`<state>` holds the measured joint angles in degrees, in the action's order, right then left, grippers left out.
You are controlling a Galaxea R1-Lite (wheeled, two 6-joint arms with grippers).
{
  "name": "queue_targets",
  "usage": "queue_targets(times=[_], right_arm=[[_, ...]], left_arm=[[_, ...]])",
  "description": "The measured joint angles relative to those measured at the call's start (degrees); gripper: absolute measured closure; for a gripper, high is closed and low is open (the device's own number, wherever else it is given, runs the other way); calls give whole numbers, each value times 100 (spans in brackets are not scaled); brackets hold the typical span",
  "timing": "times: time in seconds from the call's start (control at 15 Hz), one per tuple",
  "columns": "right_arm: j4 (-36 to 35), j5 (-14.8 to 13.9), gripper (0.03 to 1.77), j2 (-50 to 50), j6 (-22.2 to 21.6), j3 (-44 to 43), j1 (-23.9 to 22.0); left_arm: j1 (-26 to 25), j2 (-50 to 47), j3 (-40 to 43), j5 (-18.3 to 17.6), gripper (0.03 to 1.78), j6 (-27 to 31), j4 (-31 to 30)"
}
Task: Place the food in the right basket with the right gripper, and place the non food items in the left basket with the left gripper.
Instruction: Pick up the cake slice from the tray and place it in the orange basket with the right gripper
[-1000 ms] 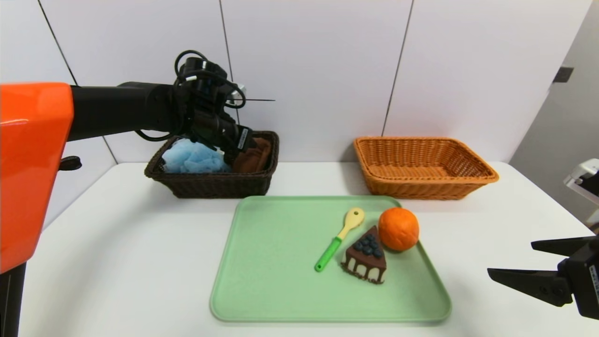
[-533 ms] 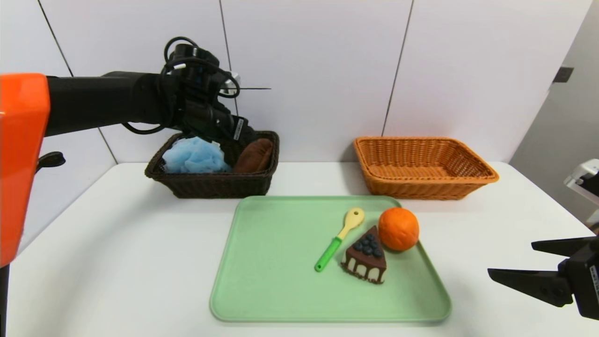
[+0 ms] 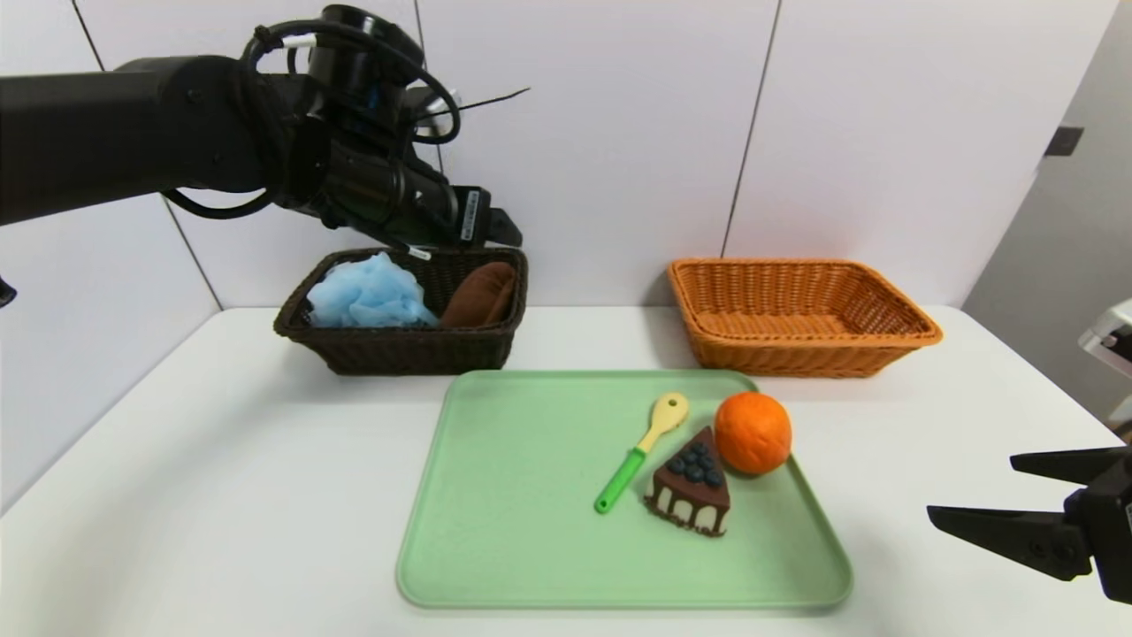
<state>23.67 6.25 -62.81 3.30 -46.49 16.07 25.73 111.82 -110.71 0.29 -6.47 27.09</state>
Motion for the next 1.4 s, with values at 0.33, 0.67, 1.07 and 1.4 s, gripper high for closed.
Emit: queue_targets(times=[0.33,0.67,1.07,1.4], right_arm=[[2,-11,9,79,-9,9,-2],[0,-9,9,90,-11,11,-9],[9,-9,9,106,-11,11,-4],[7,-11,9,143,-11,44,-9]], left_arm=[[1025,-234,21,725,16,-573,477],[1899,-323,523,753,14,-894,951],[2299,-210,1240,778,12,-883,883],[2459,-184,1286,772,12,-887,858]])
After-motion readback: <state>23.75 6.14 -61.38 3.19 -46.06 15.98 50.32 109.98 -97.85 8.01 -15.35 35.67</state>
